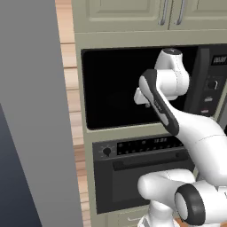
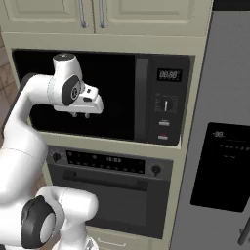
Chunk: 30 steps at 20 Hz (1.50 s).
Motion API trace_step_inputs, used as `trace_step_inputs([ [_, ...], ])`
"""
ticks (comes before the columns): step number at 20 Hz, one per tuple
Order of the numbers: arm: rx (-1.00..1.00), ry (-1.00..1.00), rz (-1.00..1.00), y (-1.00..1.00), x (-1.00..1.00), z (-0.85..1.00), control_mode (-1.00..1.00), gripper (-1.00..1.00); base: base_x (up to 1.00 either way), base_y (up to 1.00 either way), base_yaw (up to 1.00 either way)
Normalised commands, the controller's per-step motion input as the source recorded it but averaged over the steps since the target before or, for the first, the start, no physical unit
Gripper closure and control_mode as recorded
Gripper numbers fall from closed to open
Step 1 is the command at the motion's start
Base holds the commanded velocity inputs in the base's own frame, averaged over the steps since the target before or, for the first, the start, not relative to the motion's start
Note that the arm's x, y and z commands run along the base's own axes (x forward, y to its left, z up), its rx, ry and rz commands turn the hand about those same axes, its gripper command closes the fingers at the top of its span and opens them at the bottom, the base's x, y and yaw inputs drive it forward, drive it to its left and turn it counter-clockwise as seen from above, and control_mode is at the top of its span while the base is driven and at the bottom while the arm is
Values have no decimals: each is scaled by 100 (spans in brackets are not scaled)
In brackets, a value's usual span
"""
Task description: Take the baked cake out of the oven and place it on the plate for cooling. Then close the oven door.
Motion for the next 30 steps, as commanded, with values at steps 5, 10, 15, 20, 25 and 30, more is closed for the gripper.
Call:
trace_step_inputs([
  [5,-2,-1,8,-11,-36,-10,-100,-100,0,0,0],
  [10,-6,-6,33,-52,-87,-59,-100,-100,0,0,0],
  [15,-5,4,15,-17,-5,-44,-100,-100,0,0,0],
  [20,0,15,-4,0,73,0,-100,-100,0,0,0],
  [25,-2,15,0,2,17,-3,-100,-100,0,0,0],
  [30,-11,12,24,0,-23,-32,-100,-100,0,0,0],
])
